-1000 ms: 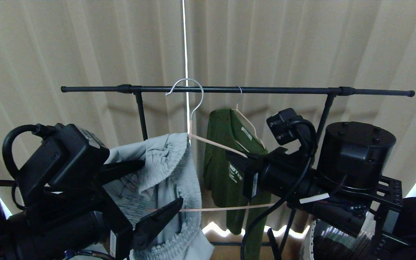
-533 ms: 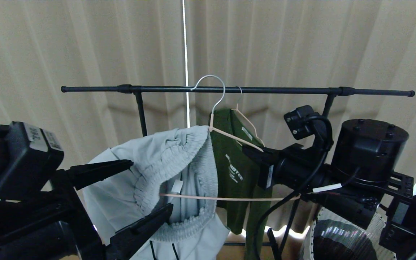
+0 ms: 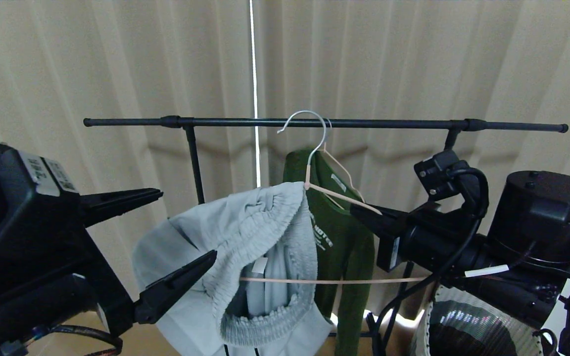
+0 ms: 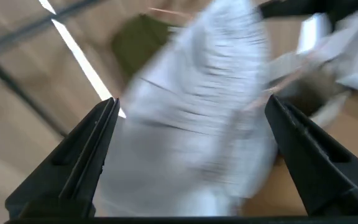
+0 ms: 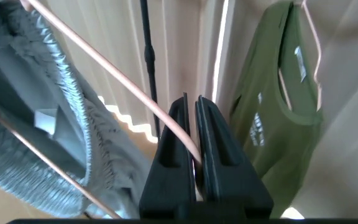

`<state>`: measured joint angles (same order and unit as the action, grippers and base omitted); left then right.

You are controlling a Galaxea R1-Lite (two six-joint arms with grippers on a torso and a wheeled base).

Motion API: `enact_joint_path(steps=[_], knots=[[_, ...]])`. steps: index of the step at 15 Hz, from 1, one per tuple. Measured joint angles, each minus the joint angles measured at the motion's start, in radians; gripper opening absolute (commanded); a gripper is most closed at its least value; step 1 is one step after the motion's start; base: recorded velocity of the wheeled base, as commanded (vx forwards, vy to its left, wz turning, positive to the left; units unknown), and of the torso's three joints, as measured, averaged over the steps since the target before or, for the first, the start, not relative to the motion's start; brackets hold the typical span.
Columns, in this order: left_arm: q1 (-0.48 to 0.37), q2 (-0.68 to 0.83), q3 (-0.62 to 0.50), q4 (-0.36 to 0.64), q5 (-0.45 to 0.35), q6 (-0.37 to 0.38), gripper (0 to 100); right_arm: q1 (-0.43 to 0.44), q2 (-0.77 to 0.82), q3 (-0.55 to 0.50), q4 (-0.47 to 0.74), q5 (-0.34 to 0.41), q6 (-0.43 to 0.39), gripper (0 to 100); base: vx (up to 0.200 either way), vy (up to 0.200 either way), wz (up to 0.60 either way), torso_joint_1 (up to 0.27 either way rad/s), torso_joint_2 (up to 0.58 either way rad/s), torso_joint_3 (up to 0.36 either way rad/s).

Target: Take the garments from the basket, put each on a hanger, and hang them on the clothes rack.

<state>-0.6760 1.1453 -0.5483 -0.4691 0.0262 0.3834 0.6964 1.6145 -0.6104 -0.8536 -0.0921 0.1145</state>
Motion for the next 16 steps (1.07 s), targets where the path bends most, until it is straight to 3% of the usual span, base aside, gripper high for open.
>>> enact_joint_path(steps=[3,8,13,14,16], knots=[[0.077,0.066,-0.039,-0.004,-0.157,0.158,100,0.004,0.003,0.013,-0.008,0.001,-0.011,0,0.000,0.000,0.00,0.000,0.00,0.000],[0.103,0.199,-0.131,-0.009,-0.178,0.191,100,0.046,0.017,0.050,-0.084,0.001,-0.013,0,0.000,0.000,0.00,0.000,0.00,0.000],[0.104,0.263,-0.147,-0.009,-0.178,0.193,100,0.082,0.020,0.059,-0.101,0.005,-0.012,0,0.000,0.000,0.00,0.000,0.00,0.000],[0.105,0.266,-0.144,-0.009,-0.178,0.193,0,0.086,0.021,0.060,-0.108,0.005,-0.012,0,0.000,0.000,0.00,0.000,0.00,0.000],[0.106,0.268,-0.135,-0.010,-0.178,0.193,0,0.096,0.022,0.063,-0.126,0.007,-0.013,0,0.000,0.000,0.00,0.000,0.00,0.000]])
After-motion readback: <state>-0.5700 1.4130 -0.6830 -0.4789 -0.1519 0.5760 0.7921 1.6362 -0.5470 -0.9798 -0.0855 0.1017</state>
